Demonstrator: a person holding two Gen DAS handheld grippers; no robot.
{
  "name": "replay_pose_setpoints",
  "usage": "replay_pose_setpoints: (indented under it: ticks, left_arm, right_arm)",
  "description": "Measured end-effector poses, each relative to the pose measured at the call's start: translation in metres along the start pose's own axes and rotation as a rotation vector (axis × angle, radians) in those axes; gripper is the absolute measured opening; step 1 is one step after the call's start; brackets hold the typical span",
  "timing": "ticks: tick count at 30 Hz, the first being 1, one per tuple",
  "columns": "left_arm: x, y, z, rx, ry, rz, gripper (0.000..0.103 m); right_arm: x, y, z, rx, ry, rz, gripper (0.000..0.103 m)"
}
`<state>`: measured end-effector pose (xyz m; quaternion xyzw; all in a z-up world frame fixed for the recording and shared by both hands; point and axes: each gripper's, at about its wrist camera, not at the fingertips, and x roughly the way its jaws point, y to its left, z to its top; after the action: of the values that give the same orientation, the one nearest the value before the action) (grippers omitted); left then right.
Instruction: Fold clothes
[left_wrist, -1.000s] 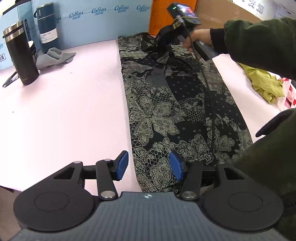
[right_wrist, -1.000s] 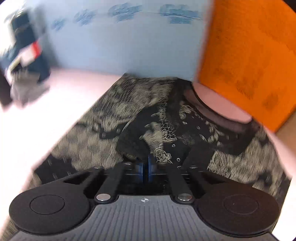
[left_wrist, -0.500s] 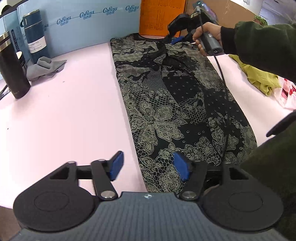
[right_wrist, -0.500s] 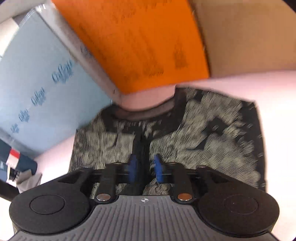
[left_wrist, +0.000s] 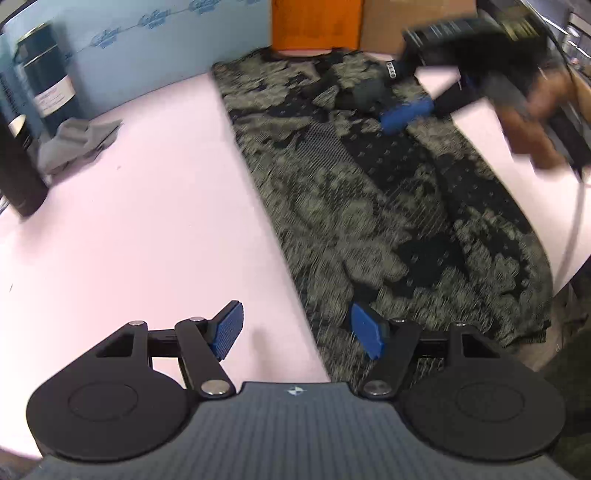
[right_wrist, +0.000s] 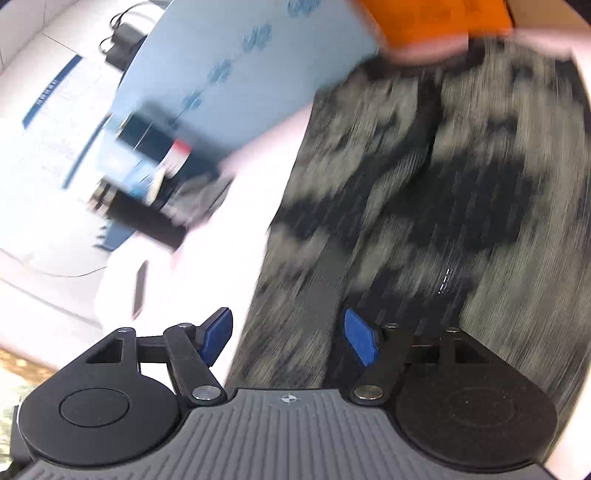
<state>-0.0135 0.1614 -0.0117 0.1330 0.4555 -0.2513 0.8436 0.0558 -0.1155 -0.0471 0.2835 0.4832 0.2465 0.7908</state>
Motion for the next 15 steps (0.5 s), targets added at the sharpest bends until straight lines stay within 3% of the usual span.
replay_pose_setpoints:
  ticks: [2, 9, 12, 15]
  left_arm:
    - [0.004, -0.006, 0.008, 0.079, -0.018, -0.003, 0.062]
    - [0.017, -0.002, 0.023, 0.255, -0.066, -0.076, 0.062]
    - [0.021, -0.011, 0.028, 0.361, -0.09, -0.091, 0.062]
    - [0.031, -0.012, 0.026, 0.451, -0.062, -0.076, 0.063]
  right_arm:
    - [-0.004, 0.004, -0.026, 0.004, 0.01, -0.006, 0.065]
    - [-0.024, 0.027, -0.129, -0.021, -0.051, -0.18, 0.065]
    - [-0.026, 0.038, -0.165, -0.006, -0.13, -0.227, 0.065]
    - [-0.027, 0.055, -0.183, -0.015, -0.182, -0.242, 0.064]
